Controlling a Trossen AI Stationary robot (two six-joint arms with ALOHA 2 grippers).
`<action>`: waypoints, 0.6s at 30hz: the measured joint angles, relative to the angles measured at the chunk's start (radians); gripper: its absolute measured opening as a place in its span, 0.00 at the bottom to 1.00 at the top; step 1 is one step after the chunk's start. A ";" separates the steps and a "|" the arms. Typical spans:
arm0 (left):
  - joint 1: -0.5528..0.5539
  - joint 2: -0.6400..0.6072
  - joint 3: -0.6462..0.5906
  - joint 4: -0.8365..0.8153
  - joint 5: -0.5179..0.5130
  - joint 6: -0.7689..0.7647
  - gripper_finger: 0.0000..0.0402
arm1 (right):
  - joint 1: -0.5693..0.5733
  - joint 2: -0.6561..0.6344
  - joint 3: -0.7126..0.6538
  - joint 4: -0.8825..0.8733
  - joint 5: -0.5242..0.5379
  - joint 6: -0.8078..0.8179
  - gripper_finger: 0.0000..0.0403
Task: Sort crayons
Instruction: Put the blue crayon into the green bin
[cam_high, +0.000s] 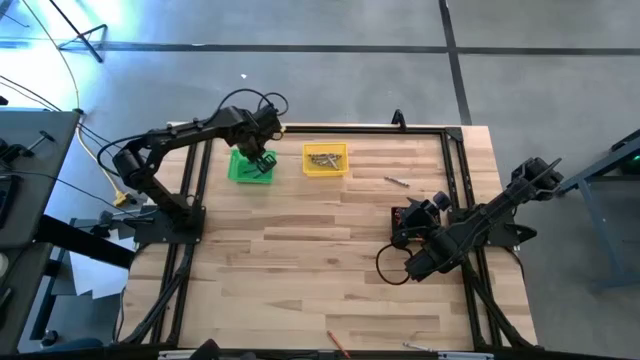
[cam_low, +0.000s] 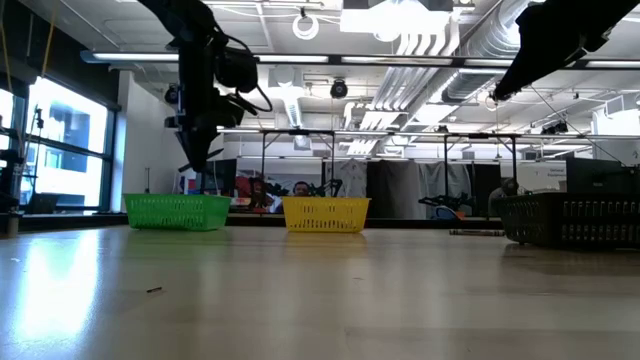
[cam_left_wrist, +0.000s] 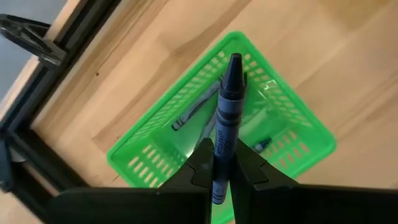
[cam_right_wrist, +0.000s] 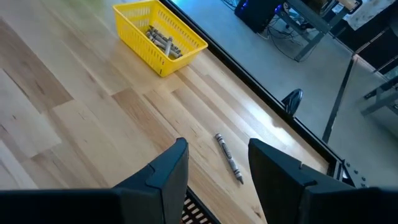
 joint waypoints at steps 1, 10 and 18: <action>0.013 0.000 0.000 0.004 0.014 0.003 0.02 | 0.000 0.000 0.000 0.001 0.000 0.000 0.40; 0.093 0.000 0.000 0.021 0.110 -0.003 0.02 | 0.000 0.000 0.000 0.014 0.000 0.000 0.40; 0.077 0.000 0.000 0.021 0.112 -0.004 0.02 | 0.000 0.000 0.000 0.028 0.000 0.000 0.40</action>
